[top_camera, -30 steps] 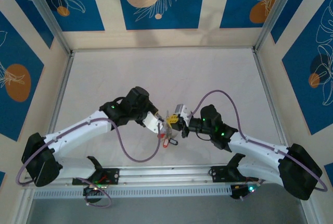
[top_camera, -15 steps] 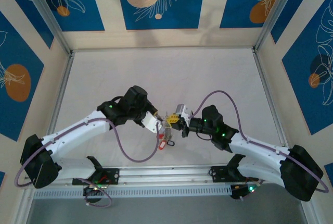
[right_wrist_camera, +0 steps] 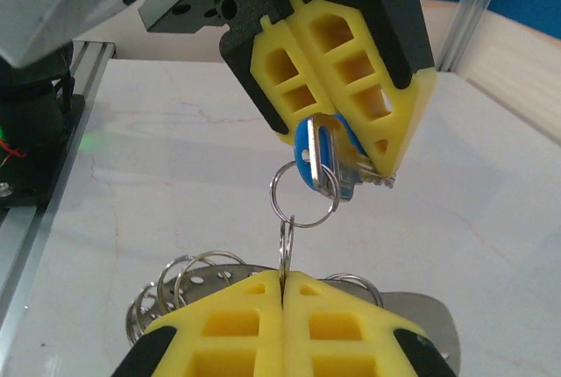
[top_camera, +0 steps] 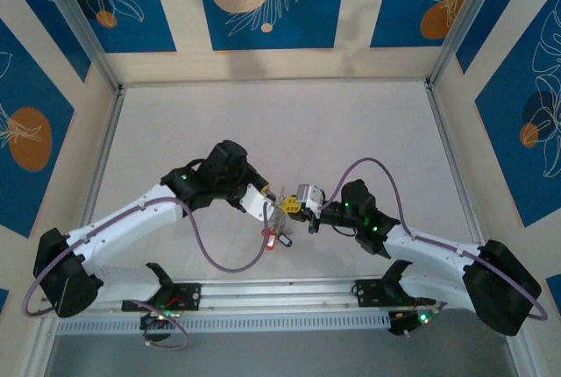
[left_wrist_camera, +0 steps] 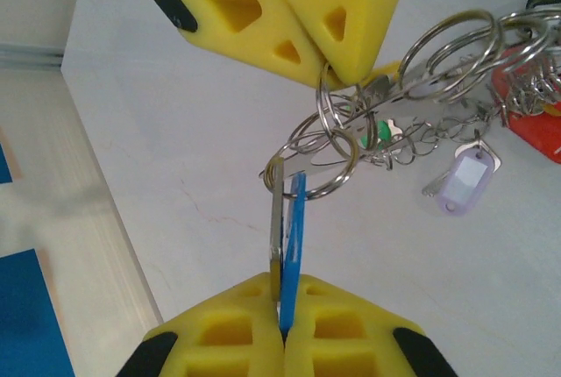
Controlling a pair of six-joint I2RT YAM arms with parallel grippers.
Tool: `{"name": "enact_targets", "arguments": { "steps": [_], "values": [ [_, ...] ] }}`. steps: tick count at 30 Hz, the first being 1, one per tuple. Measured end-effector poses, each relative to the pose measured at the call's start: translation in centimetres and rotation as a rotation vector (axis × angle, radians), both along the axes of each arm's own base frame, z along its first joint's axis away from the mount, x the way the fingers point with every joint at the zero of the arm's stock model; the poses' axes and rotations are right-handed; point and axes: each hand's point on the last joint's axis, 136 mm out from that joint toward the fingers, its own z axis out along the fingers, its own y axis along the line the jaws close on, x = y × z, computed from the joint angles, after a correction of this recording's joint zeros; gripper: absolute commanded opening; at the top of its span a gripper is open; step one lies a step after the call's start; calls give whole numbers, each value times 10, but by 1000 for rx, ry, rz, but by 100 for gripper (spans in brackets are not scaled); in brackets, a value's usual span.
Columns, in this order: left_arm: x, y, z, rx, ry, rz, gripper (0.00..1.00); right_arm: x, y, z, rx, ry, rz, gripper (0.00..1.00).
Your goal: Put the keys on the keyring
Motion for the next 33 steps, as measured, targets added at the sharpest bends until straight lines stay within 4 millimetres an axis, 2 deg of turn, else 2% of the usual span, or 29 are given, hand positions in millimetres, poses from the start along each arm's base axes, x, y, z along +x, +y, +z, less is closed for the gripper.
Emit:
{"name": "enact_targets", "arguments": {
  "steps": [3, 9, 14, 19, 27, 33],
  "values": [
    [-1, -1, 3, -11, 6, -4, 0, -2, -2, 4, -1, -39, 17, 15],
    [-1, -1, 15, -29, -5, -2, 0, -4, -7, -1, -34, -61, 27, 20],
    [-3, 0, 17, -23, 5, -9, 0, -5, -9, -1, -45, -80, 29, 26],
    [-5, 2, 18, -14, 17, -11, 0, -6, -9, 0, -47, -76, 30, 27],
    [-3, 0, 16, -8, 28, -8, 0, -10, 11, 23, -9, -87, 46, 24],
    [-4, 0, 12, 2, 45, -2, 0, -4, 21, 19, -26, -67, 6, 20]
  ]
}}
